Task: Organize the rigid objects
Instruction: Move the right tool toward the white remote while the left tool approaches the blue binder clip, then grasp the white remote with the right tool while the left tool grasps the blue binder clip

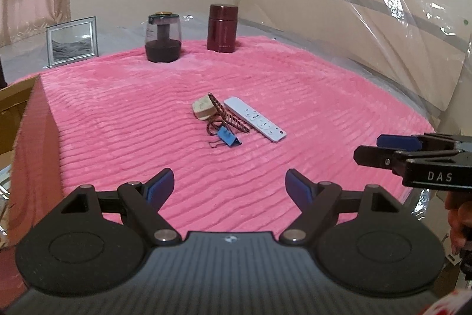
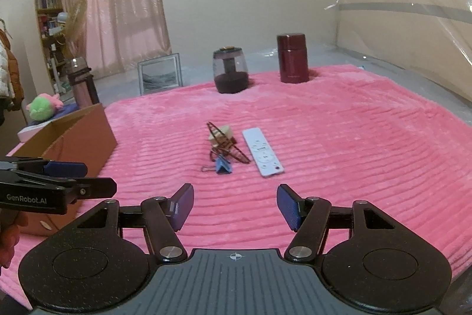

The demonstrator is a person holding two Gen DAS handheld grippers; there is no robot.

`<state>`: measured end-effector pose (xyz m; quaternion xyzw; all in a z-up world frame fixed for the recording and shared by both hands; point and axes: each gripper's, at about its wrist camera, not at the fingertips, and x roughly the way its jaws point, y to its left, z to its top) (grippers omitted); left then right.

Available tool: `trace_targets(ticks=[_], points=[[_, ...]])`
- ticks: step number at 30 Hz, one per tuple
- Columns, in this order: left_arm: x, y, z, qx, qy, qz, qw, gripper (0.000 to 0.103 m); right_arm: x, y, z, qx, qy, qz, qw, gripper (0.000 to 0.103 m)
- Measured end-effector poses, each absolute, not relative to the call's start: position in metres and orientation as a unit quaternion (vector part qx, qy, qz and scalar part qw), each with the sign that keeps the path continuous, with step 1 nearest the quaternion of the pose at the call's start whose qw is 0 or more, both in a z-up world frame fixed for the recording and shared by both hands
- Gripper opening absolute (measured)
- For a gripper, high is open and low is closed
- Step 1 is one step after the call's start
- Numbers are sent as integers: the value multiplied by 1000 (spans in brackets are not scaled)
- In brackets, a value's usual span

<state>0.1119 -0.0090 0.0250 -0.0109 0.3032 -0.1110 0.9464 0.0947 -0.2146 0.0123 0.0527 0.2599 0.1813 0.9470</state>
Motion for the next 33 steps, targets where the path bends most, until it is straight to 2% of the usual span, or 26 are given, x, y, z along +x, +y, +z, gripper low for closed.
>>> trace_targets(ticks=[12, 17, 26, 33], points=[[173, -30, -1, 17, 300, -157, 941, 77, 164, -222, -10, 31, 278, 184, 942, 59], [215, -37, -24, 27, 315, -170, 933, 68, 212, -219, -29, 14, 289, 192, 938, 59], [274, -52, -61, 92, 329, -198, 919, 64, 285, -209, -62, -18, 316, 228, 921, 59], [302, -58, -76, 126, 329, -218, 910, 59, 307, -205, -74, -29, 320, 241, 916, 59]])
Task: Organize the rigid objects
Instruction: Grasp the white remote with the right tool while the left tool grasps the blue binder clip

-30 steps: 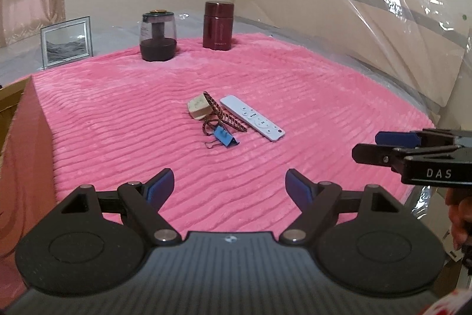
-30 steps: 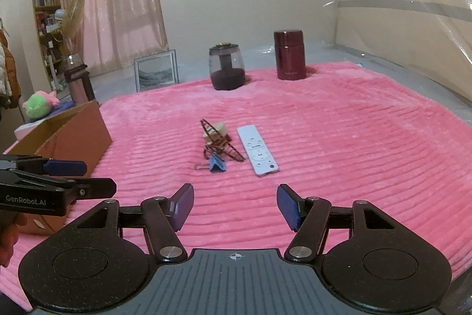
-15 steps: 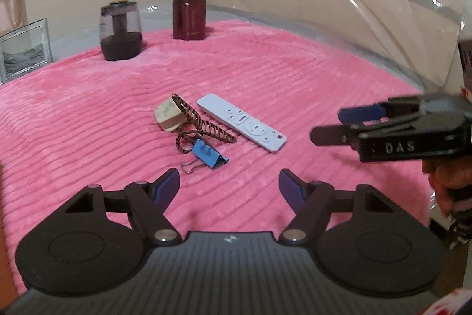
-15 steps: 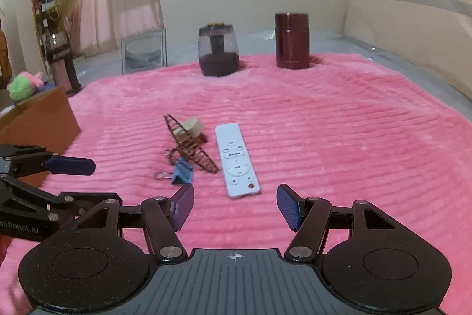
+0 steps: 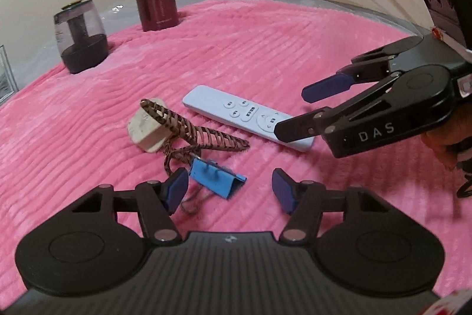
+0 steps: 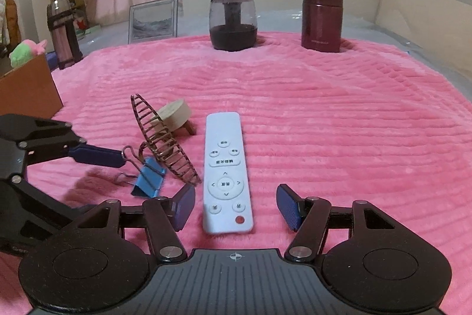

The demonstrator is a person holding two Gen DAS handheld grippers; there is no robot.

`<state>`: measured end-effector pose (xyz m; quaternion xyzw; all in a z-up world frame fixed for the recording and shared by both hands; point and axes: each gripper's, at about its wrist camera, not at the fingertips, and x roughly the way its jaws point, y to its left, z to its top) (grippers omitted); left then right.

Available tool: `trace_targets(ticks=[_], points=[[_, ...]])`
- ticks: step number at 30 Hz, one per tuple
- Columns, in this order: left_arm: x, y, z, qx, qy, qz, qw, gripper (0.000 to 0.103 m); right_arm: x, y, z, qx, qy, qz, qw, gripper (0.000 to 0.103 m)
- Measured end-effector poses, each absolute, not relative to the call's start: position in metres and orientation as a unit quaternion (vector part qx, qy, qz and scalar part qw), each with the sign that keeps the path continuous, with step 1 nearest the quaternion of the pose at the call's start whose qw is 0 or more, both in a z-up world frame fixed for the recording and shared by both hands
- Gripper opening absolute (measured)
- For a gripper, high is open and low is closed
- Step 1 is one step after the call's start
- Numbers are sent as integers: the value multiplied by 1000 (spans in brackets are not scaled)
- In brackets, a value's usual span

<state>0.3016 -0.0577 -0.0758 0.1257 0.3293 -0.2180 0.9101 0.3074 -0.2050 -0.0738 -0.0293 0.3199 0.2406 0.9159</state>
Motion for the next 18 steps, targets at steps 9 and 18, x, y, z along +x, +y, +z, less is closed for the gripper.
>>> trace_targets(ticks=[9, 18], points=[[320, -59, -86, 136, 335, -249, 899, 57, 314, -204, -82, -31, 324, 244, 913, 59], [327, -58, -90, 142, 331, -258, 897, 57, 316, -206, -83, -28, 325, 244, 913, 59]])
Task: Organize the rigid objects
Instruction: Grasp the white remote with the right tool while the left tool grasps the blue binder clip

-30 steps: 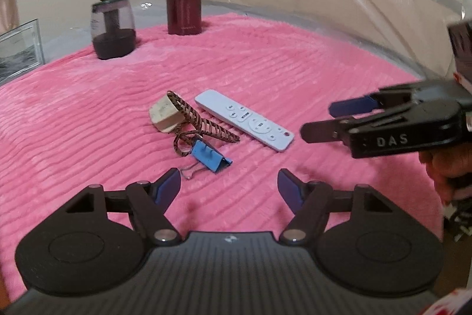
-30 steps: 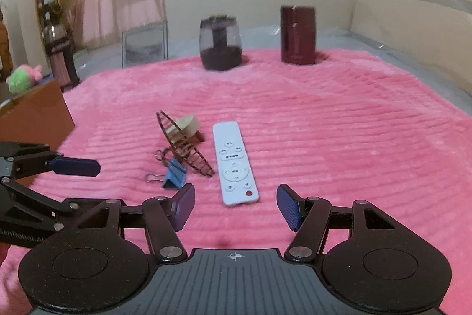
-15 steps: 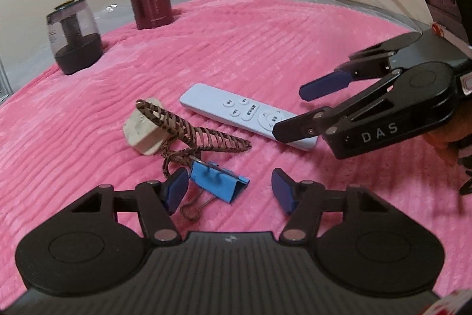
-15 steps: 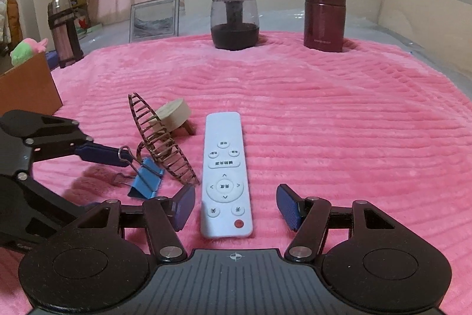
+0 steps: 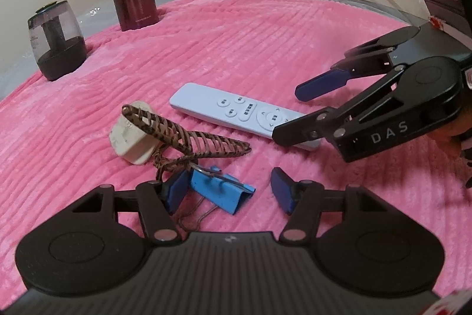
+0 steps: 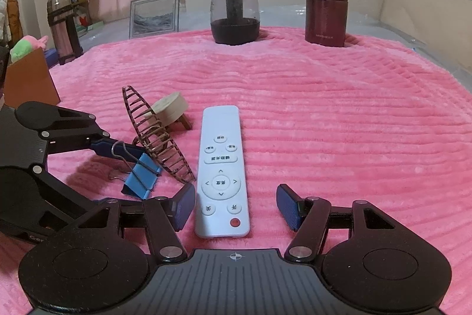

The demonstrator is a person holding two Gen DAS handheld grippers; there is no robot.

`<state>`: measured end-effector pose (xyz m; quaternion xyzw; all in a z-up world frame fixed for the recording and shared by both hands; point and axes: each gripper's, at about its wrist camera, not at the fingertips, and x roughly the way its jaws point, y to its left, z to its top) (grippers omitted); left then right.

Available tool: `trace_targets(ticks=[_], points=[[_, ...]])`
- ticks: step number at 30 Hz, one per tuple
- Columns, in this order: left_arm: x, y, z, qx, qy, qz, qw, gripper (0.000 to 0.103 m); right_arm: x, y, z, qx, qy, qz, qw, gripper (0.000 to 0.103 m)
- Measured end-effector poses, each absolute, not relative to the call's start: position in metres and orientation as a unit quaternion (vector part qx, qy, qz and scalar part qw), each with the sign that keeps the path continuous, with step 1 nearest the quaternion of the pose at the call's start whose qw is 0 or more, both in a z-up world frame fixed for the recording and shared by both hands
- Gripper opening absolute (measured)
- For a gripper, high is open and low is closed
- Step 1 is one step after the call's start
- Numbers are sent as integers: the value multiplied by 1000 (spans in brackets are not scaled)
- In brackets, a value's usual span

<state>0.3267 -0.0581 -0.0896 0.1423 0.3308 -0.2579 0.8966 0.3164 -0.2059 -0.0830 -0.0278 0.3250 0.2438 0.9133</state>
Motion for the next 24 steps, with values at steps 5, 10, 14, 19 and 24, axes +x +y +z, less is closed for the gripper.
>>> trace_targets(ticks=[5, 10, 14, 19, 24], points=[[317, -56, -86, 132, 342, -250, 896, 42, 317, -205, -83, -29, 326, 244, 913, 59], [298, -57, -86, 134, 339, -245, 898, 42, 318, -203, -83, -32, 327, 249, 911, 57], [291, -55, -86, 117, 343, -233, 903, 42, 322, -196, -85, -42, 333, 252, 907, 48], [284, -52, -84, 101, 348, -218, 906, 41, 325, -189, -89, -53, 340, 251, 905, 36], [273, -49, -80, 91, 355, -200, 909, 41, 320, -187, -85, -56, 345, 238, 906, 36]])
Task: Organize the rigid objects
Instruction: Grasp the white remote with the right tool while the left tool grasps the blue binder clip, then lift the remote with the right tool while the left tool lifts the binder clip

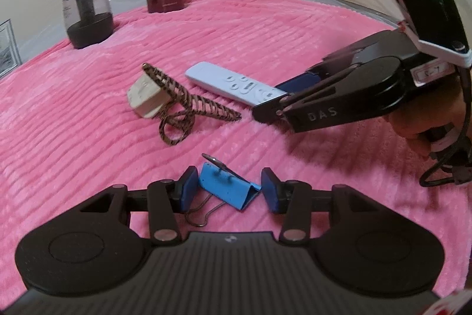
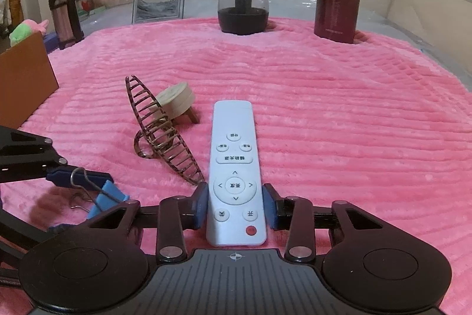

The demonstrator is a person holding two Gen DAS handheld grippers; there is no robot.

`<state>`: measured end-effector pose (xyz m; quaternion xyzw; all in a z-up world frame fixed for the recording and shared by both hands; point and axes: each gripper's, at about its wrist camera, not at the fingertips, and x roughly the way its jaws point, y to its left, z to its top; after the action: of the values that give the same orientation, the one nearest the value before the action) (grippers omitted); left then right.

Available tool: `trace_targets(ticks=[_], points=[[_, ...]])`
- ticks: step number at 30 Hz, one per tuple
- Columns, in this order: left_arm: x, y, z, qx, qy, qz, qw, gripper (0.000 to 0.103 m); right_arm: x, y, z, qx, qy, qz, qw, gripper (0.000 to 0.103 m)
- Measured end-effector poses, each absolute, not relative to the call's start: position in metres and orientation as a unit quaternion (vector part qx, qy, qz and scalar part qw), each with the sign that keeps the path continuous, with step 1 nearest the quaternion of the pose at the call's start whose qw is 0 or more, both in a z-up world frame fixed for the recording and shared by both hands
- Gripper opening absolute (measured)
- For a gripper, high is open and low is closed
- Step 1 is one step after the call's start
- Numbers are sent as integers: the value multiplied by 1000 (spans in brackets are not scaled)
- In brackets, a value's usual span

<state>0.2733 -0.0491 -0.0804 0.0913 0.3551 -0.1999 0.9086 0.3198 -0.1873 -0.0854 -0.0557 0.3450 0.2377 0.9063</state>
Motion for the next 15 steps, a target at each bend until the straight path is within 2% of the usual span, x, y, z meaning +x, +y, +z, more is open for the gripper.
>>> trace_targets(ticks=[10, 15], points=[[220, -42, -69, 49, 359, -140, 921, 41, 242, -198, -80, -45, 361, 234, 902, 36], [188, -45, -67, 70, 351, -174, 917, 42, 200, -205, -81, -48, 363, 235, 900, 36]])
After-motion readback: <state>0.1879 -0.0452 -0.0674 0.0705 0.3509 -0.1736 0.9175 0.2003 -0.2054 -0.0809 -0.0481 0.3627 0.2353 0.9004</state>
